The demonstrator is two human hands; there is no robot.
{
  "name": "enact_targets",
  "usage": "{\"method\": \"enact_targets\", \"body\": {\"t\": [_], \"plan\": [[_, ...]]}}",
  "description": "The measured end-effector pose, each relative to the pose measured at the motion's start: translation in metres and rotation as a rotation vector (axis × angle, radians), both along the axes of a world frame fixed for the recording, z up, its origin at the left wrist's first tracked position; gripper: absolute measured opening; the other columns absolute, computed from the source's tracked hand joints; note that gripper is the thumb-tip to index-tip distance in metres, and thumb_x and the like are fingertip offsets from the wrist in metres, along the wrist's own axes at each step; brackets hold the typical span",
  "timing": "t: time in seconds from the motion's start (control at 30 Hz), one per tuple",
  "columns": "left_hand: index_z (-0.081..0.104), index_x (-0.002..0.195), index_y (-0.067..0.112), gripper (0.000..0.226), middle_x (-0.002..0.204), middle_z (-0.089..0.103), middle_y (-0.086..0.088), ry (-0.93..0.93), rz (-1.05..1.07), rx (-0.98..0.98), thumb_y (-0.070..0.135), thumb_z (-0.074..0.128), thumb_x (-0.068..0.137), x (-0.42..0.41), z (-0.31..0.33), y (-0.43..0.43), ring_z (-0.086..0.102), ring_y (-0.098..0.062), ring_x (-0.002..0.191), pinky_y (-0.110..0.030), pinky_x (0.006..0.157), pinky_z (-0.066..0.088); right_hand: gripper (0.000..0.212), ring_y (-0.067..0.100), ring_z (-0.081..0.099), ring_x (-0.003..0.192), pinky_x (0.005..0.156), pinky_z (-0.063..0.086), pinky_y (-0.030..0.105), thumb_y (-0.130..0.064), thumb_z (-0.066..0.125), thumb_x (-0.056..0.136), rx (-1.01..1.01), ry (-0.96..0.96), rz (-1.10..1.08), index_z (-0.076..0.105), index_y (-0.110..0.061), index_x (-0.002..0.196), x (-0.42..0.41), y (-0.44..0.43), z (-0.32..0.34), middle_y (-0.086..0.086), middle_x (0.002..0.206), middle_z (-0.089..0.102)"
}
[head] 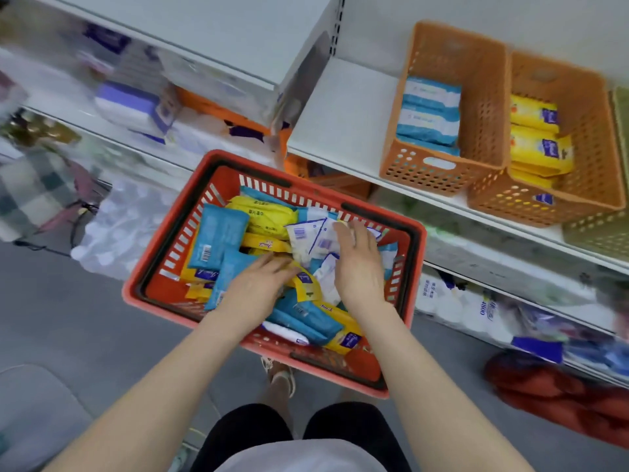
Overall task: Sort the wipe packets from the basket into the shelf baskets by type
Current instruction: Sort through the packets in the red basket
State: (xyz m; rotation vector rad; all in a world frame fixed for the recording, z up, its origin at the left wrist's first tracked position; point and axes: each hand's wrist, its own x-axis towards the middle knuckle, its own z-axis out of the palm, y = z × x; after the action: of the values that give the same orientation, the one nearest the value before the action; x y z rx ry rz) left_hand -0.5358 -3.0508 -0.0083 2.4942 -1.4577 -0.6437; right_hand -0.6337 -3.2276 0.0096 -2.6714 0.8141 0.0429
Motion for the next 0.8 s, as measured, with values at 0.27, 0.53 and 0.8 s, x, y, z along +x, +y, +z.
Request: {"method": "enact_targets", "body": {"t": [0.27, 0.53, 0.8], "plan": [[0.069, 0.116, 0.023, 0.058, 0.116, 0.067, 0.002, -0.024, -0.037, 0.104, 0.023, 0.09, 0.061, 0.022, 0.006, -0.022, 0.058, -0.028, 0.11, -0.032, 0.088, 0.049, 0.056, 0.028, 0.041, 0.123, 0.102, 0.034, 0.035, -0.02, 0.064, 0.088, -0.071, 0.198, 0.021, 0.044, -0.014, 0.14, 0.016, -0.022, -0.015, 0.007, 0.135, 0.051], [0.05, 0.14, 0.006, 0.074, 0.143, 0.051, -0.015, -0.153, 0.132, -0.181, -0.002, 0.075, 0.071, 0.046, 0.012, -0.057, 0.047, -0.038, 0.131, -0.045, 0.106, 0.044, 0.025, 0.032, 0.058, 0.099, 0.071, 0.039, 0.034, -0.033, 0.062, 0.09, -0.021, 0.216, -0.031, 0.062, -0.01, 0.102, -0.005, -0.022, 0.016, 0.01, 0.103, 0.066], [0.056, 0.135, 0.018, 0.055, 0.126, 0.053, -0.005, -0.176, 0.017, 0.001, 0.03, 0.071, 0.084, 0.053, -0.006, -0.088, 0.04, -0.027, 0.124, -0.032, 0.106, 0.03, 0.068, 0.03, 0.057, 0.11, 0.081, 0.047, 0.034, -0.039, 0.076, 0.078, 0.305, 0.407, -0.096, 0.042, -0.012, 0.129, -0.016, -0.009, -0.008, 0.01, 0.121, 0.057]]}}
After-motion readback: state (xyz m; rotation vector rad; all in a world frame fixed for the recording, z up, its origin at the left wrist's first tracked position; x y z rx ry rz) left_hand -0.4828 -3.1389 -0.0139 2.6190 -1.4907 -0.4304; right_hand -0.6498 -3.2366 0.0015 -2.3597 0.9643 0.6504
